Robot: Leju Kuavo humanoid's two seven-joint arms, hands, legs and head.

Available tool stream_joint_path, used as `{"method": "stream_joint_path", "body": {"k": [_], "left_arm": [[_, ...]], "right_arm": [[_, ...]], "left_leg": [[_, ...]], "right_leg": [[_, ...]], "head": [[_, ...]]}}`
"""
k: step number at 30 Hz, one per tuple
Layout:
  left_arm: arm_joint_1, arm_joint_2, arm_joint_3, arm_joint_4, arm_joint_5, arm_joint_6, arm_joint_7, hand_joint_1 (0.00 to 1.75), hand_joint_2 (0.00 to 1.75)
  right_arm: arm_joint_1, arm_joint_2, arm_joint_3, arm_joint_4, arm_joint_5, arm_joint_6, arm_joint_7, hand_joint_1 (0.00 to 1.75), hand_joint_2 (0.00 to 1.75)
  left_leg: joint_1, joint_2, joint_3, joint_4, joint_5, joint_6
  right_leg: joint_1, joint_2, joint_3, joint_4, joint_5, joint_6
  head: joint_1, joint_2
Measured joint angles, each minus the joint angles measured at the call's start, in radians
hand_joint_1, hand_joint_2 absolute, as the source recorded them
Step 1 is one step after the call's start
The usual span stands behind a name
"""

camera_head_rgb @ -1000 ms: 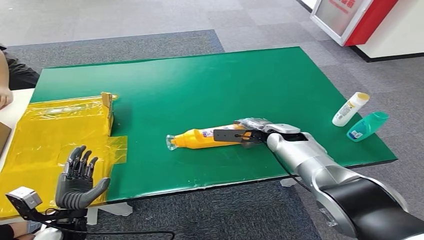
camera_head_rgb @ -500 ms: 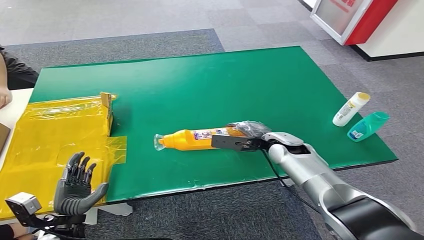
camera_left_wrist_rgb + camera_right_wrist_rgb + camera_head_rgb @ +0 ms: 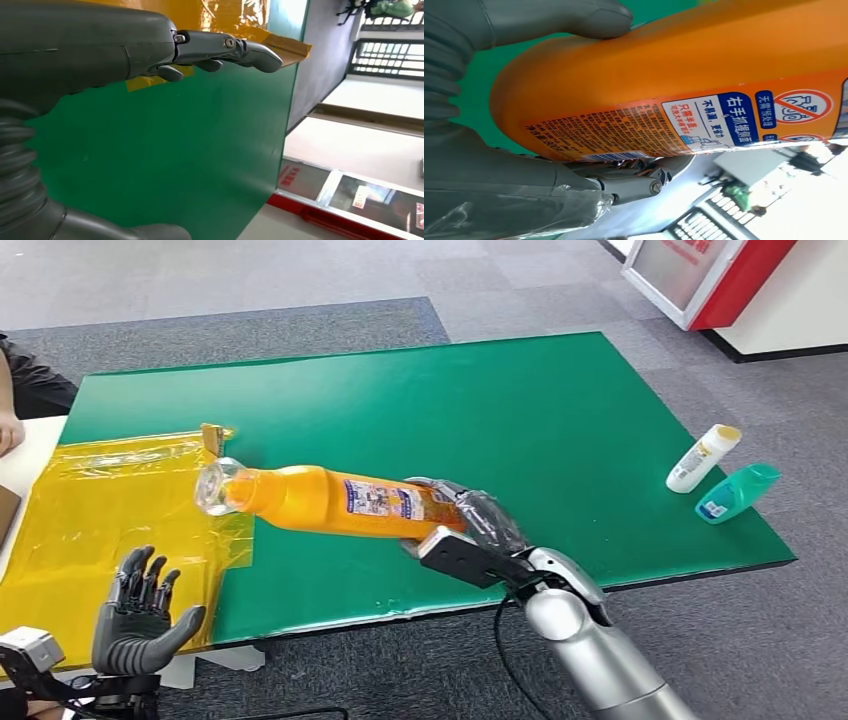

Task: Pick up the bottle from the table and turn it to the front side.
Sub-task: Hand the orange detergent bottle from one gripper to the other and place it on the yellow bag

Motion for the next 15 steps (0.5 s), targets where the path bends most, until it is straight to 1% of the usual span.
{"method": "stream_joint_path", "body": {"k": [3, 6, 11, 15], "left_arm": [[-0.026, 0.002, -0.026, -0.001, 0.020, -0.028, 0.060, 0.00, 1.75], [-0.068, 0.014, -0.082, 0.000, 0.056, -0.028, 0.104, 0.00, 1.75], [-0.134, 0.064, -0.196, 0.009, 0.142, -0.043, 0.140, 0.00, 1.75], [-0.169, 0.102, -0.259, 0.019, 0.167, -0.048, 0.145, 0.00, 1.75]], "right_arm": [[0.027, 0.037, -0.002, -0.011, -0.043, 0.016, -0.061, 1.75, 1.75], [0.037, 0.066, 0.009, 0.008, -0.049, 0.000, -0.100, 1.75, 1.75], [0.044, 0.084, 0.055, 0.063, -0.014, -0.034, -0.127, 1.75, 1.75], [0.045, 0.089, 0.081, 0.096, -0.001, -0.042, -0.131, 1.75, 1.75]], "left_leg": [[0.000, 0.000, 0.000, 0.000, 0.000, 0.000], [0.000, 0.000, 0.000, 0.000, 0.001, 0.000], [0.000, 0.000, 0.000, 0.000, 0.002, 0.000], [0.000, 0.000, 0.000, 0.000, 0.002, 0.000]], "right_leg": [[0.000, 0.000, 0.000, 0.000, 0.000, 0.000], [0.000, 0.000, 0.000, 0.000, 0.001, 0.000], [0.000, 0.000, 0.000, 0.000, 0.002, 0.000], [0.000, 0.000, 0.000, 0.000, 0.002, 0.000]], "head": [[0.000, 0.000], [0.000, 0.000], [0.000, 0.000], [0.000, 0.000]]}}
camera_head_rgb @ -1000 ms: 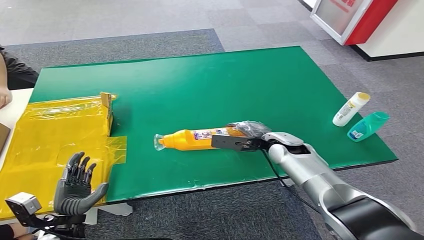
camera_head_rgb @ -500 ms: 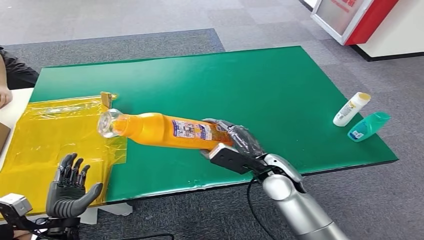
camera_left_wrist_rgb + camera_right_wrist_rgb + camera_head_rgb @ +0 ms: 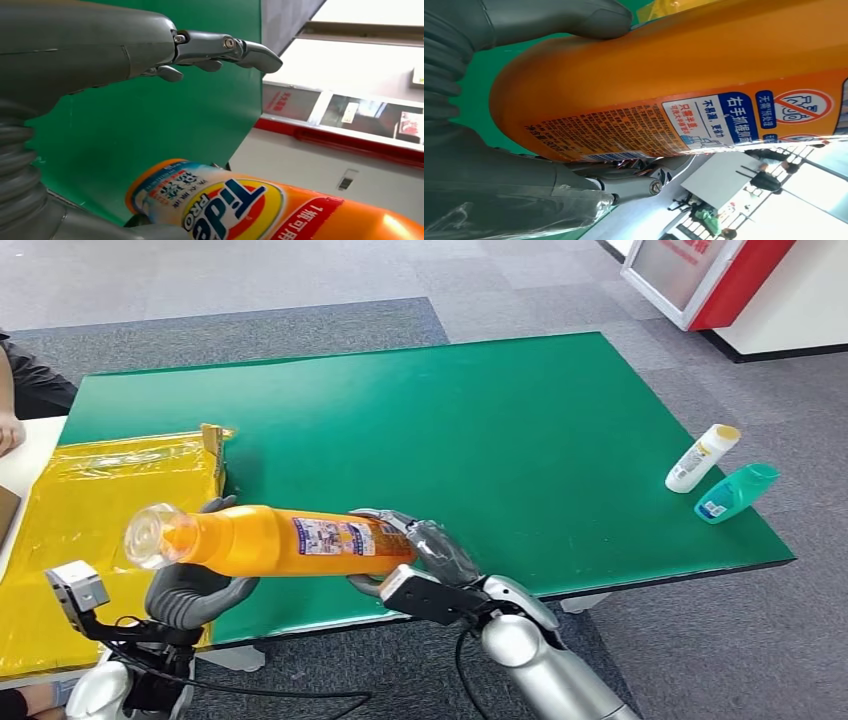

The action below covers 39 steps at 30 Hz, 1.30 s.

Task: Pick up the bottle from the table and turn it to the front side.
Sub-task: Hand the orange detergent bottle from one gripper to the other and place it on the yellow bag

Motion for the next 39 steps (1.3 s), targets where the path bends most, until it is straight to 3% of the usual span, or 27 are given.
{"method": "stream_joint_path", "body": {"k": [11, 21, 39], "left_arm": [[-0.109, 0.114, -0.183, 0.037, 0.039, -0.011, 0.036, 0.00, 1.75], [-0.175, 0.198, -0.311, 0.069, 0.034, -0.032, -0.018, 0.00, 1.75], [-0.195, 0.283, -0.437, 0.026, -0.061, 0.028, -0.013, 0.01, 1.75]], "right_arm": [[-0.021, 0.000, 0.071, 0.106, 0.042, -0.043, -0.009, 1.75, 1.75], [-0.057, 0.003, 0.110, 0.189, 0.040, -0.053, -0.009, 1.75, 1.75], [-0.062, 0.003, 0.111, 0.247, 0.074, -0.078, 0.039, 1.75, 1.75]], "left_leg": [[0.000, 0.000, 0.000, 0.000, 0.000, 0.000], [0.000, 0.000, 0.000, 0.000, 0.000, 0.000], [0.000, 0.000, 0.000, 0.000, 0.000, 0.000]], "right_leg": [[0.000, 0.000, 0.000, 0.000, 0.000, 0.000], [0.000, 0.000, 0.000, 0.000, 0.000, 0.000], [0.000, 0.000, 0.000, 0.000, 0.000, 0.000]], "head": [[0.000, 0.000], [0.000, 0.000], [0.000, 0.000]]}}
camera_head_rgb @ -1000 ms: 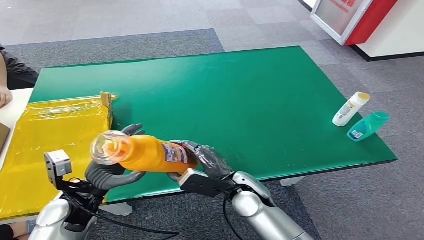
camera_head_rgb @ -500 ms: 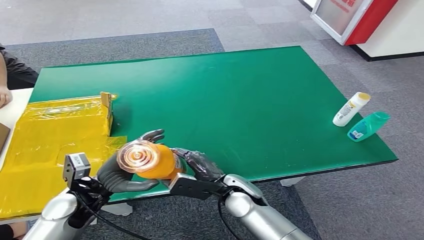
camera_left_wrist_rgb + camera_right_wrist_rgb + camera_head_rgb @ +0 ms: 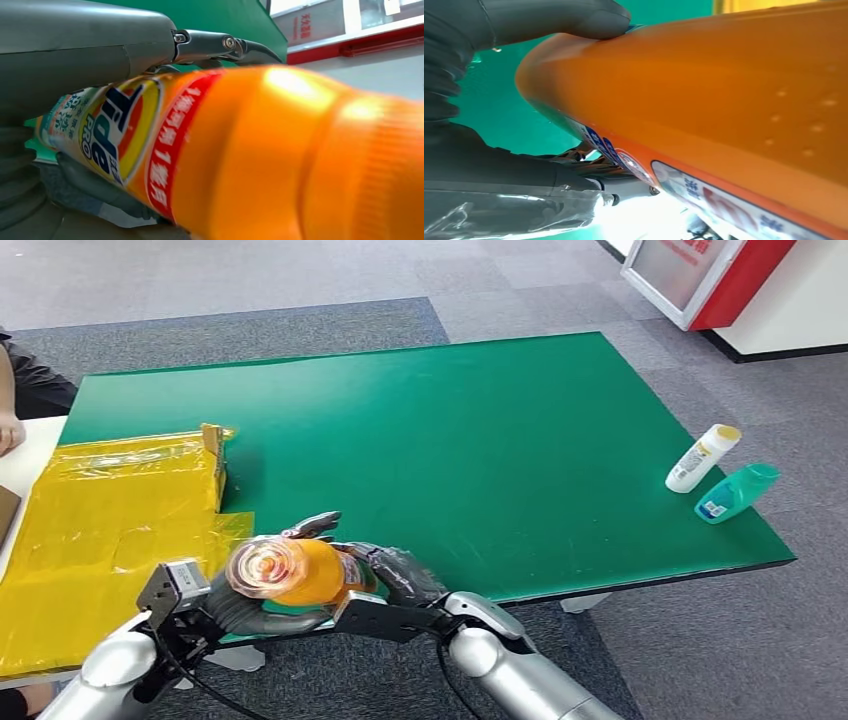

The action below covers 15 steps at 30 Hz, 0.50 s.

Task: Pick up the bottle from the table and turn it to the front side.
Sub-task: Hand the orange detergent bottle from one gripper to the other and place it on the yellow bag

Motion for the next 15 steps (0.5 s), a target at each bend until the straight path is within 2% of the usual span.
{"method": "stream_joint_path", "body": {"k": [7, 11, 13, 14, 15], "left_arm": [[0.000, 0.007, -0.023, -0.031, -0.045, 0.039, 0.023, 0.02, 1.75], [0.000, 0.008, -0.026, -0.034, -0.046, 0.041, 0.024, 1.75, 1.75], [0.000, 0.009, -0.028, -0.037, -0.058, 0.050, 0.026, 1.75, 1.75], [0.001, 0.009, -0.029, -0.039, -0.066, 0.058, 0.026, 1.75, 1.75], [0.001, 0.009, -0.030, -0.041, -0.075, 0.068, 0.027, 1.75, 1.75]], "right_arm": [[0.000, 0.000, -0.009, 0.007, 0.016, -0.008, 0.011, 1.75, 1.75], [0.000, 0.000, -0.012, 0.009, 0.016, -0.008, 0.011, 1.75, 1.75], [0.000, 0.000, -0.016, 0.009, 0.018, -0.010, 0.014, 1.73, 1.75], [0.000, 0.000, -0.020, 0.009, 0.019, -0.010, 0.015, 1.61, 1.75], [0.000, 0.000, -0.023, 0.009, 0.021, -0.011, 0.017, 1.18, 1.75]], "left_leg": [[0.000, 0.000, 0.000, 0.000, 0.000, 0.000], [0.000, 0.000, 0.000, 0.000, 0.000, 0.000], [0.000, 0.000, 0.000, 0.000, 0.000, 0.000], [0.000, 0.000, 0.000, 0.000, 0.000, 0.000], [0.000, 0.000, 0.000, 0.000, 0.000, 0.000]], "right_leg": [[0.000, 0.000, 0.000, 0.000, 0.000, 0.000], [0.000, 0.000, 0.000, 0.000, 0.000, 0.000], [0.000, 0.000, 0.000, 0.000, 0.000, 0.000], [0.000, 0.000, 0.000, 0.000, 0.000, 0.000], [0.000, 0.000, 0.000, 0.000, 0.000, 0.000]], "head": [[0.000, 0.000], [0.000, 0.000], [0.000, 0.000], [0.000, 0.000], [0.000, 0.000]]}}
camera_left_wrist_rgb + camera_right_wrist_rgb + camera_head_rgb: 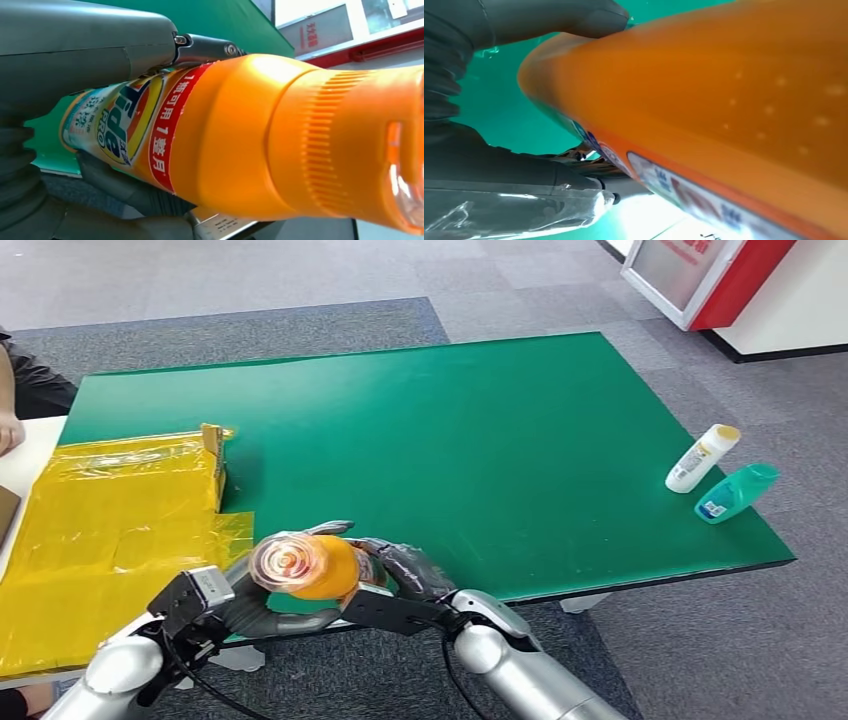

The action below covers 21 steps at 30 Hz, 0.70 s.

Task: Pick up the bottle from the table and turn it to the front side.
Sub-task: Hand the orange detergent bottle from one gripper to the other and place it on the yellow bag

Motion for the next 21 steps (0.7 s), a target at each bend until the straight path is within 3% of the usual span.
{"method": "stream_joint_path", "body": {"k": [2, 3, 15, 21], "left_arm": [[0.001, -0.002, 0.000, -0.008, -0.017, 0.021, 0.003, 1.75, 1.75], [0.003, -0.004, 0.000, -0.014, -0.027, 0.032, 0.006, 1.75, 1.75], [0.054, -0.074, 0.028, -0.139, -0.261, 0.170, 0.079, 1.75, 1.75], [0.074, -0.090, 0.048, -0.213, -0.478, 0.217, 0.146, 1.75, 1.75]], "right_arm": [[0.002, 0.000, -0.007, -0.001, 0.007, 0.000, 0.001, 0.32, 1.75], [0.004, 0.000, -0.010, -0.002, 0.011, 0.000, 0.002, 0.00, 1.75], [0.055, 0.002, -0.077, -0.075, 0.049, 0.012, 0.021, 0.00, 1.75], [0.087, 0.005, -0.127, -0.130, 0.059, 0.013, 0.034, 0.00, 1.75]], "left_leg": [[0.000, 0.000, 0.000, 0.000, 0.000, 0.000], [0.000, 0.000, 0.000, 0.000, 0.000, 0.000], [0.000, 0.000, 0.000, 0.000, -0.001, 0.001], [0.000, 0.000, 0.000, 0.000, -0.001, 0.001]], "right_leg": [[0.000, 0.000, 0.000, 0.000, 0.000, 0.000], [0.000, 0.000, 0.000, 0.000, 0.000, 0.000], [0.000, 0.000, 0.000, 0.000, 0.000, 0.000], [0.000, 0.000, 0.000, 0.000, 0.000, 0.000]], "head": [[0.000, 0.000], [0.000, 0.000], [0.000, 0.000], [0.000, 0.000]]}}
